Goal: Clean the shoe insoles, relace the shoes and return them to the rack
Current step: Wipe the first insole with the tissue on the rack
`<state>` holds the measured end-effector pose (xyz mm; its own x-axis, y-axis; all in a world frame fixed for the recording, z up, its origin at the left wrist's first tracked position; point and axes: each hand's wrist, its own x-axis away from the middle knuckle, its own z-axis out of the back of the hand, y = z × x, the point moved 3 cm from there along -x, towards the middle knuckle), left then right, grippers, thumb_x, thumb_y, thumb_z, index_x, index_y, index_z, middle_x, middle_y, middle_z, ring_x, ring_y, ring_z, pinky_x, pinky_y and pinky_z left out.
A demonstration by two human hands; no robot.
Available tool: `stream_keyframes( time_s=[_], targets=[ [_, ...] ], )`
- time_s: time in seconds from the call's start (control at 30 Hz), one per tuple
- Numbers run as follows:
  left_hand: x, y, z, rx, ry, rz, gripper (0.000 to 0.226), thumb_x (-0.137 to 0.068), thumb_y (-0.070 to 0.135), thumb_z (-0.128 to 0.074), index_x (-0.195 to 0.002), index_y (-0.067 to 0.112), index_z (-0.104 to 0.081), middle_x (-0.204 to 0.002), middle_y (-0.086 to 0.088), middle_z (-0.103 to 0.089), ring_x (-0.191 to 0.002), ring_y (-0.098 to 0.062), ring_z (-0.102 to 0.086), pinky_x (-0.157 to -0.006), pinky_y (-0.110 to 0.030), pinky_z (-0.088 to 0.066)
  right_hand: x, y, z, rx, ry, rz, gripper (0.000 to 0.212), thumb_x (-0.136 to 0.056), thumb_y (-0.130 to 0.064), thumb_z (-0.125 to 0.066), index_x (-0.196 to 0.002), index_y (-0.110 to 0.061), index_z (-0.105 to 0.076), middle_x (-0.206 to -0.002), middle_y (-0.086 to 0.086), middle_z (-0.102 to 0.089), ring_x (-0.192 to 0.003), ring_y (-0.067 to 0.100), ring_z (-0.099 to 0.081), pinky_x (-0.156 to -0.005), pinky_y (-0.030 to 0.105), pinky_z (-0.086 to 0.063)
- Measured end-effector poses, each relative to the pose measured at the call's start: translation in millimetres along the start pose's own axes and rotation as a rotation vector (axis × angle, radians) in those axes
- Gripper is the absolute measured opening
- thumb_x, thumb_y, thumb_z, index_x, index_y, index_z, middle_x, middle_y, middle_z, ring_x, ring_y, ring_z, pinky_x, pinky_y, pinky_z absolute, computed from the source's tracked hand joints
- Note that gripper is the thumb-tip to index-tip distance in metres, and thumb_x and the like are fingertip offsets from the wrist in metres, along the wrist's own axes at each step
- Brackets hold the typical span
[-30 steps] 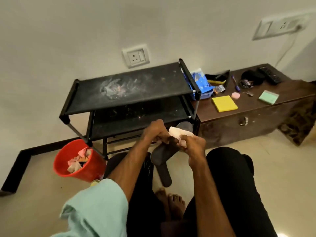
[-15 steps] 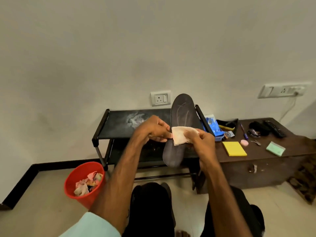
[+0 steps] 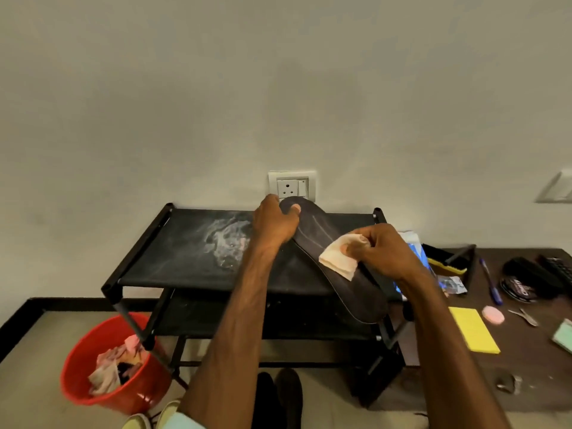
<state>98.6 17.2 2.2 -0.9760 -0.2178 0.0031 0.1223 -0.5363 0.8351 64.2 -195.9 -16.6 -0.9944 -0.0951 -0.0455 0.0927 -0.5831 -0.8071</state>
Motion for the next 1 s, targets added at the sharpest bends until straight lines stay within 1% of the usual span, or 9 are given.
stream_keyframes(
  time_s=[0.13, 0.27, 0.43, 0.5, 0.67, 0.73, 0.8, 0.9, 1.0],
  targets=[
    [-17.4, -16.6, -13.5, 0.113, 0.024, 0.041, 0.037, -0.097, 0.015, -0.063, -0.134, 0.013, -0.059, -0.121, -0.008, -0.069, -0.107, -0.025, -0.068, -0.091, -0.044, -0.059, -7.8, 13.7, -1.2, 0.027, -0.003, 0.012, 0.011, -0.093, -0.01, -0.07, -0.094, -0.017, -0.079, -0.085, 0.001, -0.075, -0.085, 0.017, -0.07, -0.079, 0.038, -0.056],
    [-4.6, -38.2, -23.4, 0.28, -0.02, 0.077, 0.031, -0.095, 0.004, -0.066, -0.123, 0.017, -0.062, -0.094, -0.002, -0.071, -0.082, -0.019, -0.073, -0.069, -0.04, -0.065, -10.6, 15.4, -4.8, 0.148, 0.151, 0.03, 0.017, -0.092, -0.009, -0.069, -0.097, -0.022, -0.079, -0.089, -0.006, -0.074, -0.087, 0.013, -0.066, -0.071, 0.019, -0.046],
    [6.3, -74.5, -26.1, 0.571, -0.02, 0.225, 0.025, -0.09, -0.001, -0.069, -0.111, 0.012, -0.064, -0.099, -0.005, -0.076, -0.086, -0.019, -0.075, -0.069, -0.038, -0.064, -15.8, -30.1, -16.6, 0.055, 0.763, 0.347, 0.014, -0.094, -0.013, -0.068, -0.105, -0.017, -0.076, -0.099, -0.004, -0.074, -0.089, 0.011, -0.065, -0.075, 0.021, -0.048],
    [5.2, -86.4, -24.5, 0.656, 0.008, 0.259, 0.023, -0.089, -0.003, -0.067, -0.101, 0.015, -0.065, -0.095, -0.005, -0.077, -0.082, -0.017, -0.075, -0.068, -0.036, -0.064, -19.2, -42.6, -29.9, 0.071, 0.882, 0.461, 0.014, -0.095, -0.012, -0.068, -0.108, -0.012, -0.075, -0.101, -0.001, -0.073, -0.089, 0.011, -0.064, -0.074, 0.02, -0.048],
    [-7.3, -110.2, -16.8, 0.683, 0.133, 0.28, 0.053, -0.074, 0.019, -0.068, -0.123, 0.028, -0.052, -0.103, 0.006, -0.07, -0.099, -0.019, -0.071, -0.084, -0.046, -0.062, -42.5, -36.3, -79.9, 0.189, 0.657, 0.425, 0.027, -0.081, 0.004, -0.074, -0.105, -0.009, -0.075, -0.101, 0.003, -0.075, -0.093, 0.016, -0.068, -0.078, 0.008, -0.045],
    [-10.7, -111.4, -10.9, 0.611, 0.125, 0.236, 0.068, -0.066, 0.027, -0.062, -0.132, 0.039, -0.048, -0.109, 0.01, -0.068, -0.105, -0.018, -0.069, -0.089, -0.047, -0.059, -46.4, -36.5, -93.1, 0.234, 0.604, 0.472, 0.028, -0.078, 0.005, -0.076, -0.103, -0.007, -0.075, -0.101, 0.005, -0.075, -0.093, 0.016, -0.068, -0.079, 0.012, -0.047],
    [-11.3, -112.6, -11.0, 0.546, 0.06, 0.213, 0.062, -0.067, 0.028, -0.06, -0.125, 0.048, -0.053, -0.117, 0.009, -0.067, -0.107, -0.017, -0.067, -0.089, -0.044, -0.06, -49.2, -38.3, -99.1, 0.269, 0.575, 0.5, 0.028, -0.078, 0.004, -0.079, -0.103, -0.007, -0.076, -0.101, 0.005, -0.076, -0.092, 0.016, -0.069, -0.078, 0.021, -0.053],
    [-8.0, -113.8, -12.7, 0.449, -0.024, 0.175, 0.048, -0.073, 0.023, -0.071, -0.116, 0.043, -0.062, -0.113, 0.008, -0.07, -0.105, -0.016, -0.068, -0.088, -0.043, -0.06, -57.0, -35.7, -111.9, 0.266, 0.422, 0.394, 0.03, -0.08, 0.001, -0.078, -0.104, -0.016, -0.076, -0.099, -0.008, -0.074, -0.089, 0.009, -0.067, -0.077, 0.034, -0.06],
    [-2.5, -105.5, -8.0, 0.222, 0.005, 0.125, 0.058, -0.088, 0.023, -0.074, -0.141, 0.029, -0.052, -0.139, 0.004, -0.055, -0.131, -0.018, -0.051, -0.11, -0.033, -0.043, -56.1, -29.4, -119.0, 0.265, 0.315, 0.35, 0.027, -0.082, -0.002, -0.078, -0.103, -0.019, -0.078, -0.096, -0.008, -0.076, -0.085, 0.009, -0.069, -0.076, 0.037, -0.06]
  ],
)
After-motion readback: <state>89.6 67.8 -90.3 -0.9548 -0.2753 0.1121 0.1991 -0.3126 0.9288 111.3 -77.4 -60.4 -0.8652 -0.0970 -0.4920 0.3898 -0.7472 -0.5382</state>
